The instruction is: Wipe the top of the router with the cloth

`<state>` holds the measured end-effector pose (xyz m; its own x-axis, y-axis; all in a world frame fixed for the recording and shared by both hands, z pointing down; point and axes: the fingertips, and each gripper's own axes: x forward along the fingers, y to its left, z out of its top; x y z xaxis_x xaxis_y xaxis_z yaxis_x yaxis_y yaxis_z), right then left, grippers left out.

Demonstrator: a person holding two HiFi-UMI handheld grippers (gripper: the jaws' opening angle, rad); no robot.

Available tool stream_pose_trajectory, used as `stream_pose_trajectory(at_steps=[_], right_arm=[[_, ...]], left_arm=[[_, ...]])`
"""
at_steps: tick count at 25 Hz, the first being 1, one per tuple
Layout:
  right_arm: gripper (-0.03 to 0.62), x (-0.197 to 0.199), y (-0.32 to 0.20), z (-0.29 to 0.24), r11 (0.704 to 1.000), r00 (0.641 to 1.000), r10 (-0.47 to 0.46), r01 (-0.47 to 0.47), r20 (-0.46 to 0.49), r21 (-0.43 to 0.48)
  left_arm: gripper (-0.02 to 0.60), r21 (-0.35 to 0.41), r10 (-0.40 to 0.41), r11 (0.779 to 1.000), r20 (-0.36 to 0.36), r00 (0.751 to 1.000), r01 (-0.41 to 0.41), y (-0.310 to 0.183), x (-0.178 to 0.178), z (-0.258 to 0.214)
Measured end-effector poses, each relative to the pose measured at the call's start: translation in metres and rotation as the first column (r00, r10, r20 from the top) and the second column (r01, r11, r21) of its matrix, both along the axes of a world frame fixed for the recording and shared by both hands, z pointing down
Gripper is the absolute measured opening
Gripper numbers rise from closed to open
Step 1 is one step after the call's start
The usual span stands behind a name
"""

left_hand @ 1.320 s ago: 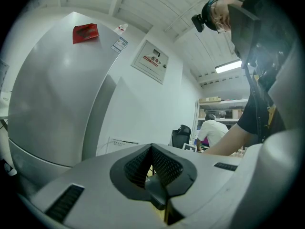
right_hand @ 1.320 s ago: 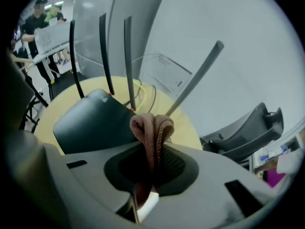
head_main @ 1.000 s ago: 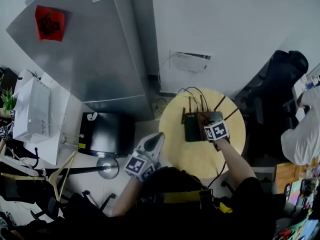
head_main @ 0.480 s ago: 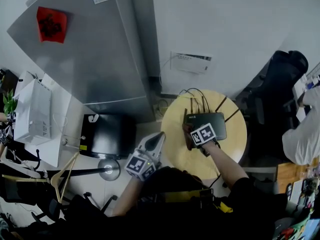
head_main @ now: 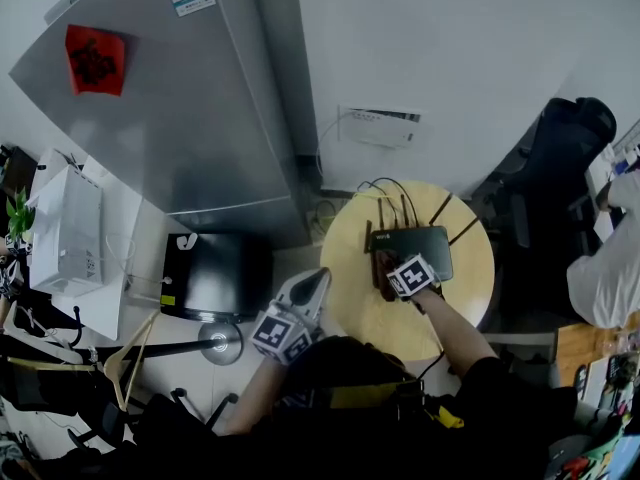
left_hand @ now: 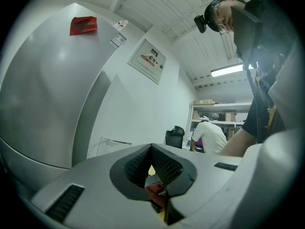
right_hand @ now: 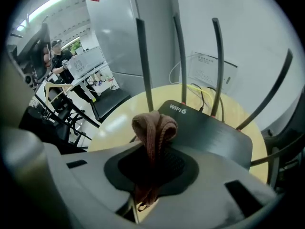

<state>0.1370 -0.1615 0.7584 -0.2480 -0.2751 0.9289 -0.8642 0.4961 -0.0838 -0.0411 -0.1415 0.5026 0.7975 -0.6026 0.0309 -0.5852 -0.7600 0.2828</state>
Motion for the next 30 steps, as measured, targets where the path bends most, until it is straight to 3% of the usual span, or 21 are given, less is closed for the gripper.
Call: stream_pose_trajectory(at_steps=[9, 16, 22, 30], right_arm=[[0.063, 0.067, 0.006, 0.002, 0.994, 0.993, 0.11, -0.109, -0.03, 0.03], [0.063, 0.106, 0.002, -0.009, 0.982, 0.986, 0.154, -0.146, -0.057, 0.121], [0.063, 0.145, 0.009, -0.011, 0.972, 0.974, 0.204, -0.19, -0.1, 0.139], [0.063, 0.163, 0.017, -0.012, 0.96, 0.966, 0.242, -0.225, -0.091, 0.167]], left_arm=[[-0.005, 0.007, 0.041, 0.999, 0.016, 0.999, -0.041, 0.001, 0.018, 0.002], [-0.006, 0.003, 0.075, 0.997, 0.026, 0.997, -0.075, 0.004, 0.035, 0.005], [-0.006, 0.002, 0.074, 0.997, 0.021, 0.997, -0.074, 0.008, 0.045, -0.001], [-0.006, 0.02, 0.09, 0.996, 0.024, 0.996, -0.09, 0.016, 0.063, 0.002]])
